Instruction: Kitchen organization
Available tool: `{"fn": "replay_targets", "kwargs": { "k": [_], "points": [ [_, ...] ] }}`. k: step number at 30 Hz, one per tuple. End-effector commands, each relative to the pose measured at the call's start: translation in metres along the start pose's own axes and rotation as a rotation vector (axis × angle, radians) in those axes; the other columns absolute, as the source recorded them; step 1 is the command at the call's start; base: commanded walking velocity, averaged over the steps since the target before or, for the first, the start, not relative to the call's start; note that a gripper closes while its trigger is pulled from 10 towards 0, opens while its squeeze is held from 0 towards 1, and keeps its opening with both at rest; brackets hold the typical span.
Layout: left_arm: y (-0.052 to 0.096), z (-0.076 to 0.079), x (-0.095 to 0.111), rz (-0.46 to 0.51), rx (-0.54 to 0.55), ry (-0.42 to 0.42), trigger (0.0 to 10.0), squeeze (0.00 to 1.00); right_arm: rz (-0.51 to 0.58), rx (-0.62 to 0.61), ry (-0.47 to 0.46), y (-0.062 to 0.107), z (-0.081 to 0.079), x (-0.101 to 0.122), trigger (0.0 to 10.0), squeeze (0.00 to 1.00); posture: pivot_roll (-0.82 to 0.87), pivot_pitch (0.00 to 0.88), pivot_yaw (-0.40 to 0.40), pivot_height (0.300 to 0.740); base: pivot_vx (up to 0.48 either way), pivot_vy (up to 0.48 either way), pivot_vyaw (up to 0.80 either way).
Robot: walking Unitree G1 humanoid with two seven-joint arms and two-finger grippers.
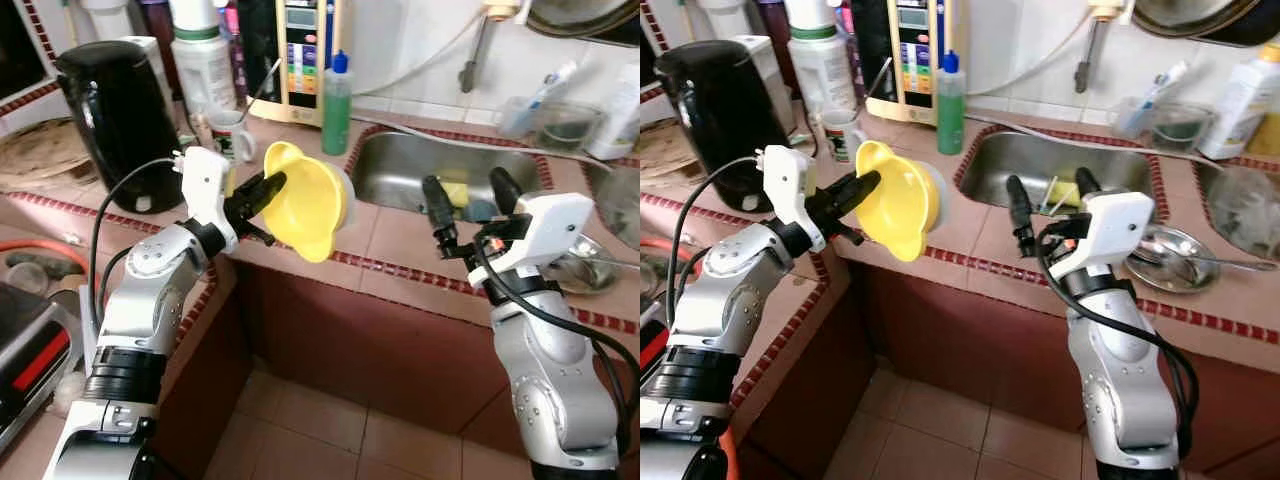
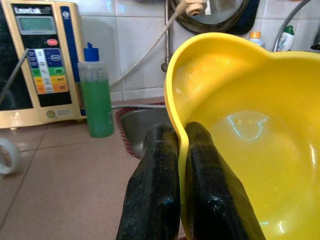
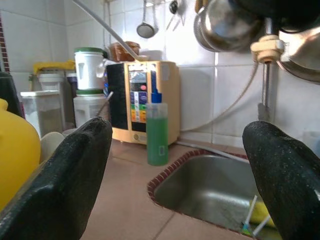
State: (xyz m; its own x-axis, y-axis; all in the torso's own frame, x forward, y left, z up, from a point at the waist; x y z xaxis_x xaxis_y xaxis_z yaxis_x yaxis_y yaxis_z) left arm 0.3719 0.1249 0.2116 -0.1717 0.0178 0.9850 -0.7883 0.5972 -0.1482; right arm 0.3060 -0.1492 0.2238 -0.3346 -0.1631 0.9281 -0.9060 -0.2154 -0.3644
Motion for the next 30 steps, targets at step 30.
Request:
{"fn": "replay_targets", "kwargs": {
  "k": [30],
  "points": [
    [-0.0041, 0.0057, 0.0062, 0.015, -0.038, -0.013, 10.0, 0.0, 0.014, -0.005, 0.002, -0.0068, -0.0021, 0.0009, 10.0, 0.0, -0.2, 0.015, 0.038, 0.74, 0.0, -0.317, 0.0]
  ]
}}
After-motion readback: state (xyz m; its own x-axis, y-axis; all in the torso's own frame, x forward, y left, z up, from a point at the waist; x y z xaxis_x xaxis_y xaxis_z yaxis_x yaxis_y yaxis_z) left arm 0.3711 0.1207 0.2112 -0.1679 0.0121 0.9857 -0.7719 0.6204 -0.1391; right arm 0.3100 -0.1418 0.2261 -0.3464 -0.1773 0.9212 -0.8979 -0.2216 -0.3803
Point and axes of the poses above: a point about 5 cm out from each wrist's last joint towards the gripper, its own y axis pointing back from the gripper into the wrist, its own x axis along the axis of the wrist's last joint, z = x × y, the point moved 3 cm from there along -y, pointing out of the wrist towards the gripper, and after that the axes turned 3 degrees about -y, right-handed, at the moved point
